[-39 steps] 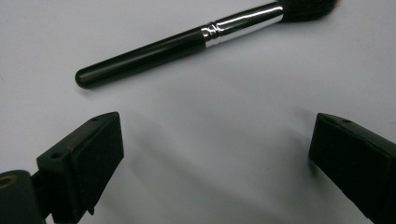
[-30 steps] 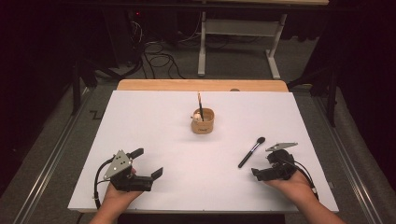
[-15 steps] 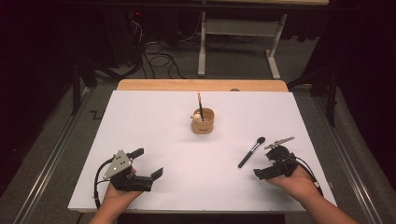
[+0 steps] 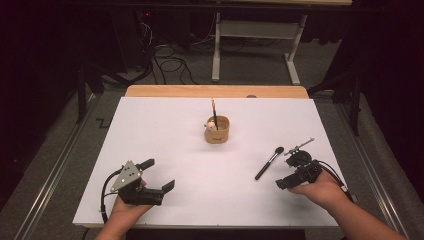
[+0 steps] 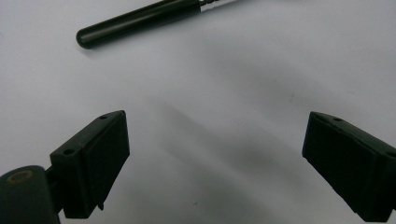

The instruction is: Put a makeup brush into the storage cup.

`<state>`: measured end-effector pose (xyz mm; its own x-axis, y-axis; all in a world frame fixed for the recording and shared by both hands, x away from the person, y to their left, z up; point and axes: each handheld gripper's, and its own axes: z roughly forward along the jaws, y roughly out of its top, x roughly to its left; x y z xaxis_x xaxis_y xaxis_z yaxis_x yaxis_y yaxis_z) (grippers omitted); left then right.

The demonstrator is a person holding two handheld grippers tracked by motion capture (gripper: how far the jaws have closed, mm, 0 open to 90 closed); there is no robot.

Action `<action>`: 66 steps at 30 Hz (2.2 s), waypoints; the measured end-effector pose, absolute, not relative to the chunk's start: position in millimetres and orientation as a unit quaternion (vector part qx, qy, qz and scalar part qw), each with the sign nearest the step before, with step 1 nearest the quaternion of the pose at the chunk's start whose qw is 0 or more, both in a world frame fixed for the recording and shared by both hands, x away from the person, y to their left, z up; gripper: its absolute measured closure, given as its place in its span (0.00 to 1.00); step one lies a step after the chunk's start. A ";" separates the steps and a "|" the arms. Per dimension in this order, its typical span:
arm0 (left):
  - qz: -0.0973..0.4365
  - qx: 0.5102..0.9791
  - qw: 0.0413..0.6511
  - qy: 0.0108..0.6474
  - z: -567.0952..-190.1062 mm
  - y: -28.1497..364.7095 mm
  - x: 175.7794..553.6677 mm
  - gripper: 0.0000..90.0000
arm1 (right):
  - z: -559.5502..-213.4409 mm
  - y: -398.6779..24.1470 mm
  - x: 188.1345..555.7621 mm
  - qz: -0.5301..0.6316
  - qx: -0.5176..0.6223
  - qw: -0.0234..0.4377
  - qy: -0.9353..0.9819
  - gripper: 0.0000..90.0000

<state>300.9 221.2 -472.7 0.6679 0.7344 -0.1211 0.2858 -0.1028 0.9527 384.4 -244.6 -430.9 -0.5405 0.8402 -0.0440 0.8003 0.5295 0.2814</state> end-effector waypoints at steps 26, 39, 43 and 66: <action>0.198 0.711 0.573 0.356 -471.6 222.7 300.4 0.00 | -427.0 -217.8 401.5 0.136 0.488 0.067 0.860 0.17; 0.198 0.709 0.576 0.356 -471.0 224.4 300.5 0.00 | -432.3 -206.8 418.3 0.145 0.504 0.058 0.849 0.17; 0.198 0.710 0.575 0.355 -471.1 223.5 300.6 0.00 | -434.9 -204.4 421.1 0.140 0.506 0.062 0.849 0.17; 0.199 0.710 0.575 0.354 -470.9 224.0 300.6 0.00 | -446.7 -198.2 429.8 0.144 0.543 0.043 0.826 0.20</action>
